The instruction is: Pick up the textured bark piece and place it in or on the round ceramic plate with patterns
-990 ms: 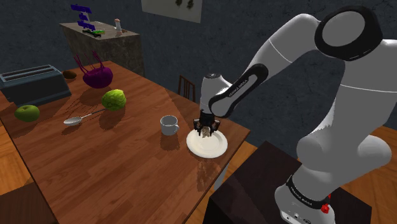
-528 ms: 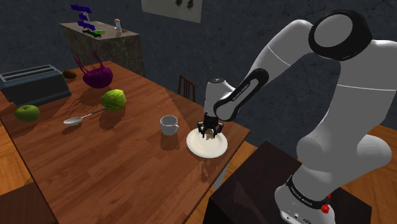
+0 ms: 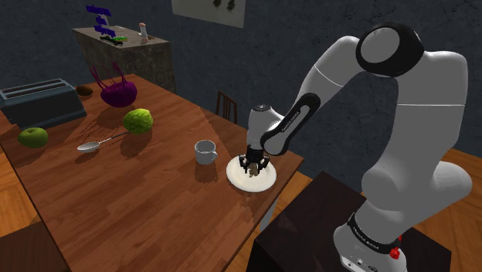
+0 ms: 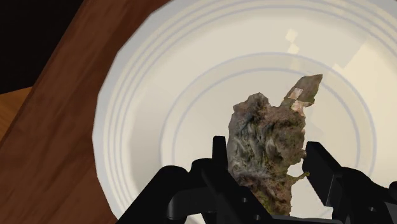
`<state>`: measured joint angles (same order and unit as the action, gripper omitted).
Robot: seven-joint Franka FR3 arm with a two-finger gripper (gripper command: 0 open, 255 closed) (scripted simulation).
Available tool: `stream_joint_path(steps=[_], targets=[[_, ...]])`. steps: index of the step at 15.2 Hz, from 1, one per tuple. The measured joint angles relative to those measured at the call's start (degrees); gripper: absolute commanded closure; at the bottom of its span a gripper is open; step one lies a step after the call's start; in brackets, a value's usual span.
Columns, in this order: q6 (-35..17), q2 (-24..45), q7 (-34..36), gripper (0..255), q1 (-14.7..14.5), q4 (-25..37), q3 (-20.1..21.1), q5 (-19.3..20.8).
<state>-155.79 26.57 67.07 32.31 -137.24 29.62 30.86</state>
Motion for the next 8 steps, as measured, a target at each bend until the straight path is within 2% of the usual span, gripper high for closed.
stream_joint_path(steps=[7, 8], targets=[[-0.4, 0.5, 0.5, 255, -0.5, 0.1, -0.6, 0.6], [-0.4, 0.5, 0.5, 0, -0.5, 0.1, -0.6, 0.6]])
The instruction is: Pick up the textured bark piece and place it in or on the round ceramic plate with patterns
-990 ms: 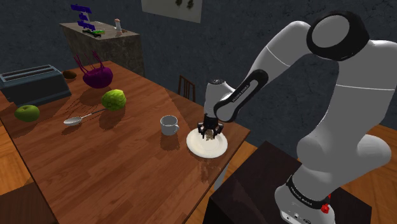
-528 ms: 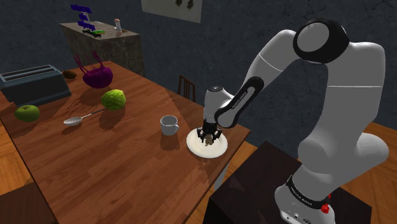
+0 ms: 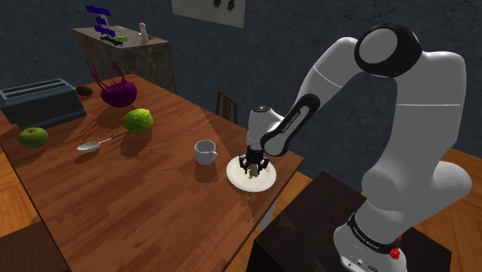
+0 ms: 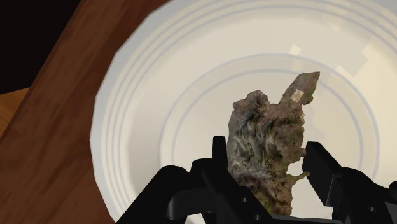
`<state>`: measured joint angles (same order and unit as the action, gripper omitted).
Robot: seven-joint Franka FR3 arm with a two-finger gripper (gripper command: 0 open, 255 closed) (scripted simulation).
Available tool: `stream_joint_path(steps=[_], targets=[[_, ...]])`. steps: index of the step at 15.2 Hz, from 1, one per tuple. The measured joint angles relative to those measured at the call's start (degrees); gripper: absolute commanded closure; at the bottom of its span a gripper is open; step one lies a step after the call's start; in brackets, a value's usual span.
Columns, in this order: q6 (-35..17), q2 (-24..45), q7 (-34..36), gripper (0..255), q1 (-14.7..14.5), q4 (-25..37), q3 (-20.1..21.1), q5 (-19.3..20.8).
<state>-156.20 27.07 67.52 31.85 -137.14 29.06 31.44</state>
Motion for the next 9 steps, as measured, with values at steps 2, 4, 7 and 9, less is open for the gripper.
stream_joint_path(steps=[2, 4, 7, 9], targets=[[0.0, 0.0, 0.0, 0, 0.0, 0.0, 0.0, 0.0], [0.0, 0.0, 0.0, 0, 0.0, 0.0, 0.0, 0.0], [0.5, -0.8, -0.5, 0, 0.6, -0.3, 0.8, -0.8], [2.5, -3.8, -2.9, 0, 3.1, -1.1, 4.0, -4.0]])
